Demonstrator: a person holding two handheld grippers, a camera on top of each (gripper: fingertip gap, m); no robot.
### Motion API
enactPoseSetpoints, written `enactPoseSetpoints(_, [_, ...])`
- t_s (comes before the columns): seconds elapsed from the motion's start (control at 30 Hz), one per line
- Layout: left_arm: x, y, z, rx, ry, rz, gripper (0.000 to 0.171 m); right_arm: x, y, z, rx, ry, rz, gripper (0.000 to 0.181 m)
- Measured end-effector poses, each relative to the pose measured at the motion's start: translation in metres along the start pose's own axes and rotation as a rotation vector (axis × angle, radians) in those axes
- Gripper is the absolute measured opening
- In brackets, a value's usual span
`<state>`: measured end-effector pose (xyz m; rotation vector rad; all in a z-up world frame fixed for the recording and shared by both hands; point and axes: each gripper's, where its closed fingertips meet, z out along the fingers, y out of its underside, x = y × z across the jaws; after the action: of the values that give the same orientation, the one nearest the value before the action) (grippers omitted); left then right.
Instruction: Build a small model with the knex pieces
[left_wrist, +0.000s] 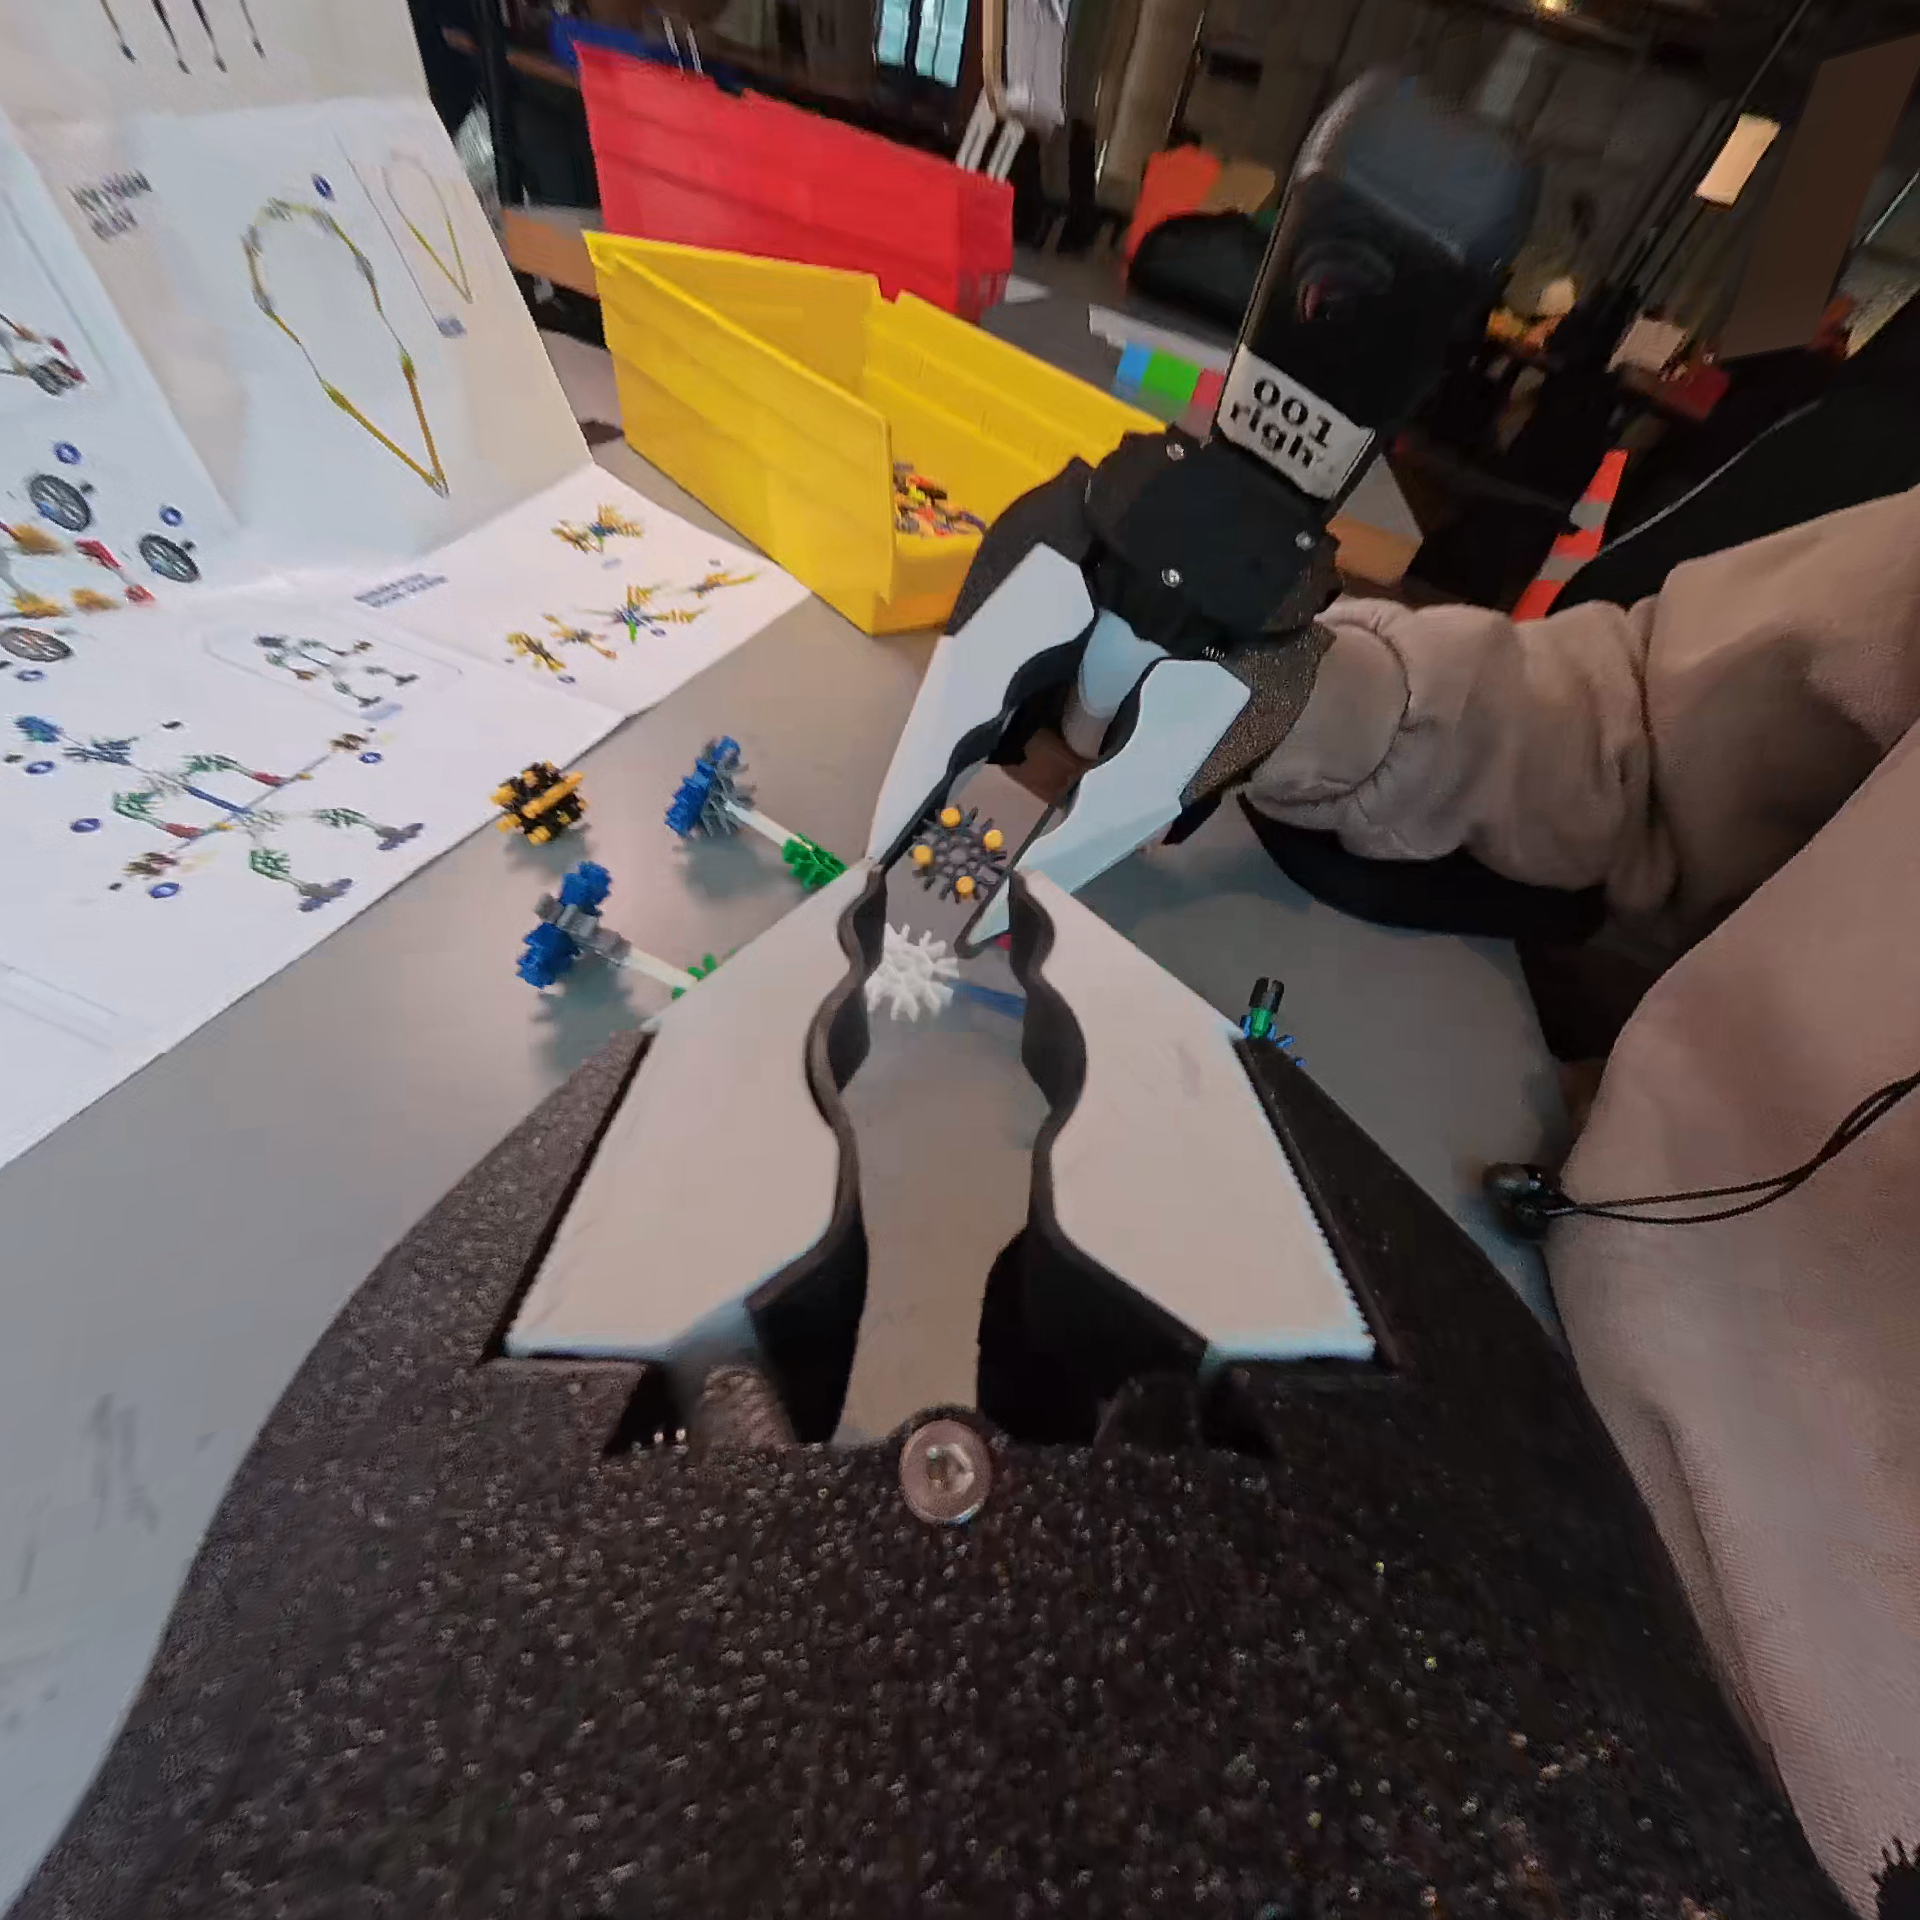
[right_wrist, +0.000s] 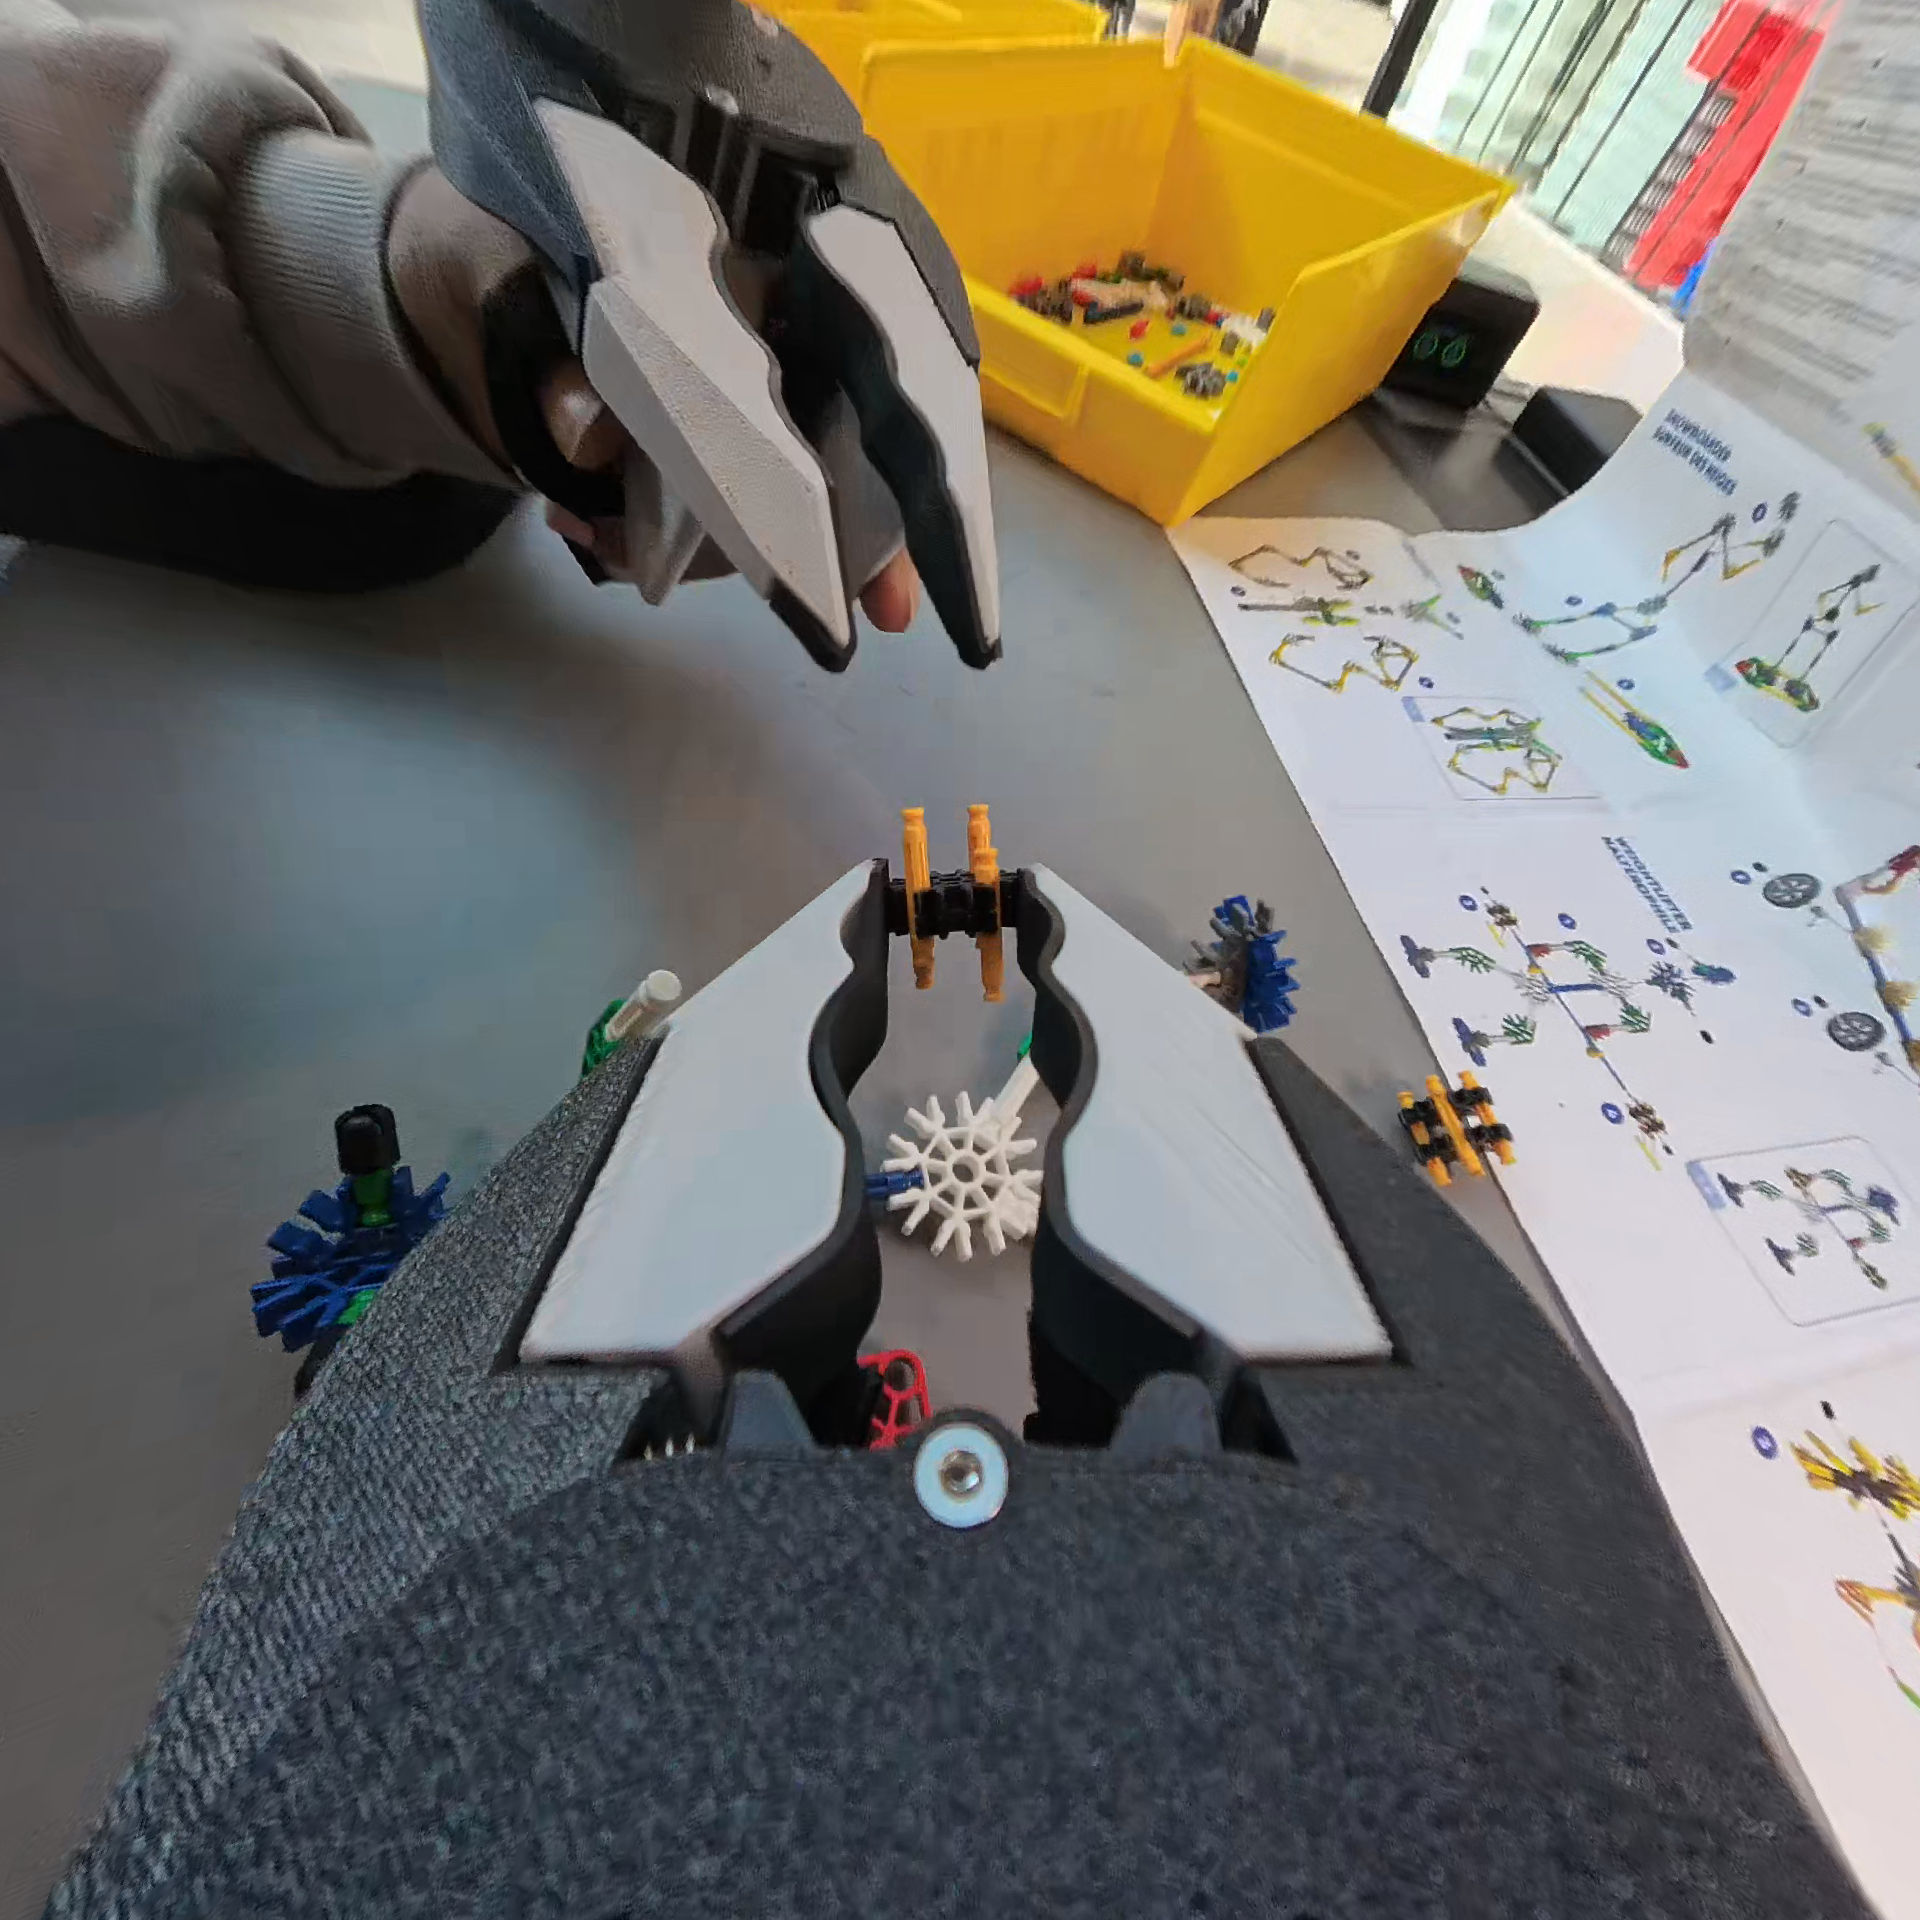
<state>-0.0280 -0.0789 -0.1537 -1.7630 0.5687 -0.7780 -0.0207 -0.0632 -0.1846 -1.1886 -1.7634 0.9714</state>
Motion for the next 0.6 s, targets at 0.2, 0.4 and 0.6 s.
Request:
enactPoseSetpoints(0.2, [0.014,-0.006,0.003,0.093,0.244,-0.367,0.033,-0.018,-0.03,-0.006,0.166,-0.021,-0.128,0.023])
enactPoseSetpoints(0.4, [0.037,-0.008,0.009,0.092,0.459,-0.574,0.026,-0.032,-0.042,-0.007,0.209,-0.006,-0.263,0.024])
enactPoseSetpoints(0.6, [0.024,-0.007,0.009,0.108,0.342,-0.498,0.021,-0.016,-0.036,-0.003,0.152,0.068,-0.2,0.03])
